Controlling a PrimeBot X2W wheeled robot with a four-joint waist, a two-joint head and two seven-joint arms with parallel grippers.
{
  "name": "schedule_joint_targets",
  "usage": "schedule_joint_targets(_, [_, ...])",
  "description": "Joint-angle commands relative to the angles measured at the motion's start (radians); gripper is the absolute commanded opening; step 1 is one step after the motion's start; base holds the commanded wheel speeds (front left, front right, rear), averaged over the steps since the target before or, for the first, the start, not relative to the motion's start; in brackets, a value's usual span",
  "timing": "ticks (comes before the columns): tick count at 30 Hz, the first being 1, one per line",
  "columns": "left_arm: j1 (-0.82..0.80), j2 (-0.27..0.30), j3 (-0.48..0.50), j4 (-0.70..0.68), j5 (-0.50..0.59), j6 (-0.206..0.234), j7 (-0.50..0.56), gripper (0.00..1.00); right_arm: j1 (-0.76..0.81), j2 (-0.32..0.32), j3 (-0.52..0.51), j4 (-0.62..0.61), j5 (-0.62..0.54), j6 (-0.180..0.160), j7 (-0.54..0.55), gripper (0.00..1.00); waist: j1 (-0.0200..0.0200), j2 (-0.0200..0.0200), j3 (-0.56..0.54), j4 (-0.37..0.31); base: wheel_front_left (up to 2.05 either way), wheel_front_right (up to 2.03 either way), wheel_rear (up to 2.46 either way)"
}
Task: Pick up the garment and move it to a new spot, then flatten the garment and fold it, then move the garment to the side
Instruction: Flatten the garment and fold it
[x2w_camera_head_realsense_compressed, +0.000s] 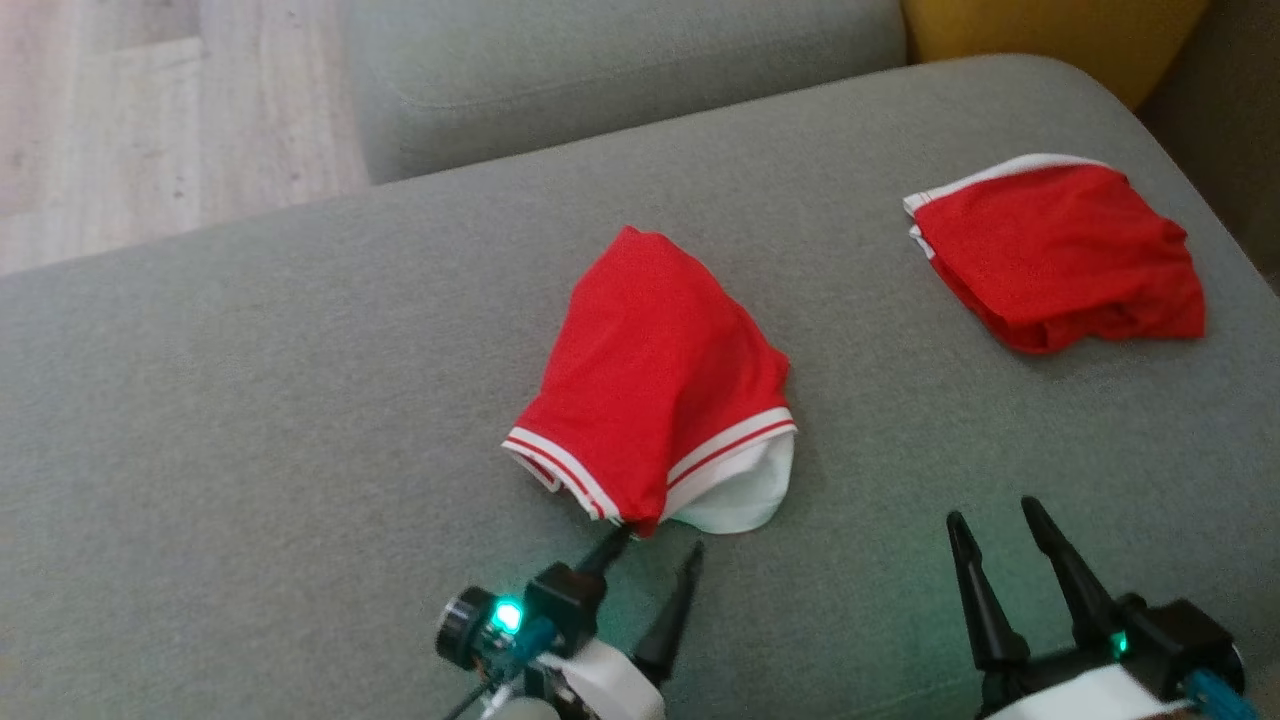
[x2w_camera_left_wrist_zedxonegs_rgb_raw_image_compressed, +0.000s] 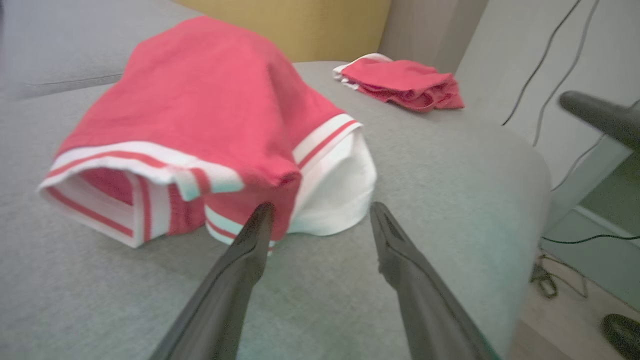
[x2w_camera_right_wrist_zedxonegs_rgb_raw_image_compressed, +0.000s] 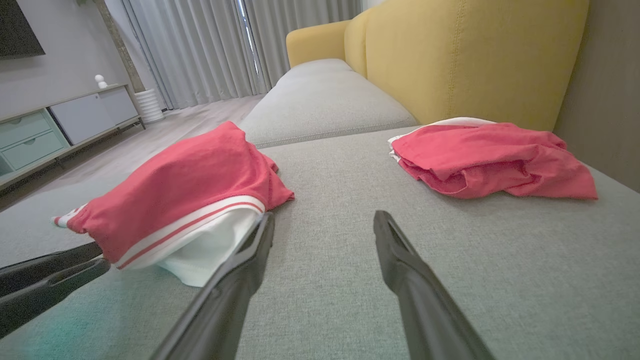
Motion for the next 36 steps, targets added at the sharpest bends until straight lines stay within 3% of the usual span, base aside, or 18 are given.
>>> schedule_joint_targets(1, [-0.050,-0.001,0.021,-0.008,0.000,0.020,-0.013,1.00,-0.056,-0.021,0.024,-0.035,0.005,-0.001,-0.009,1.00,-0.0002,0.0000,0.017,-0.019,0.00,0.00,0.00])
schedule_joint_targets(6, [-0.108,-0.001,0.011,0.064,-0.033,0.080,-0.019,1.00,-0.074,-0.019,0.026,-0.035,0.006,-0.001,-0.009,1.00,-0.0002,0.0000,0.032,-0.041,0.00,0.00,0.00])
schedule_joint_targets(10, [-0.137,-0.001,0.004,0.085,-0.052,0.095,-0.038,0.96,-0.079,-0.016,0.027,-0.033,0.007,-0.001,-0.009,1.00,-0.0002,0.0000,0.038,-0.052,0.00,0.00,0.00])
schedule_joint_targets(11, [-0.145,-0.001,0.003,0.086,-0.052,0.099,-0.044,0.49,-0.080,-0.014,0.028,-0.032,0.007,-0.001,-0.009,1.00,-0.0002,0.0000,0.039,-0.054,0.00,0.00,0.00])
schedule_joint_targets(12, [-0.153,-0.001,-0.002,0.088,-0.051,0.099,-0.047,0.08,-0.081,-0.013,0.029,-0.032,0.007,-0.001,-0.009,1.00,-0.0002,0.0000,0.039,-0.057,0.00,0.00,0.00])
schedule_joint_targets(13, [-0.159,-0.001,-0.005,0.090,-0.053,0.097,-0.050,0.00,-0.083,-0.011,0.030,-0.030,0.007,-0.001,-0.009,1.00,-0.0002,0.0000,0.038,-0.061,0.00,0.00,0.00])
schedule_joint_targets(16, [-0.184,-0.001,-0.015,0.097,-0.048,0.089,-0.056,0.00,-0.087,-0.006,0.038,-0.025,0.008,-0.001,-0.009,1.00,-0.0002,0.0000,0.031,-0.075,0.00,0.00,0.00])
schedule_joint_targets(24, [-0.297,-0.001,-0.020,0.018,-0.057,0.009,-0.062,0.00,-0.084,0.005,0.043,-0.019,0.005,-0.001,-0.009,1.00,-0.0002,0.0000,-0.008,-0.123,0.00,0.00,0.00])
schedule_joint_targets(32, [-0.582,-0.001,0.031,-0.114,-0.098,-0.073,-0.062,0.00,-0.072,0.024,0.042,-0.024,0.002,-0.001,-0.009,1.00,-0.0002,0.0000,-0.040,-0.149,0.00,0.00,0.00])
schedule_joint_targets(36, [-0.759,-0.001,0.095,-0.116,-0.111,-0.093,-0.062,0.00,-0.066,0.033,0.040,-0.027,0.000,-0.001,-0.009,1.00,-0.0002,0.0000,-0.055,-0.147,0.00,0.00,0.00])
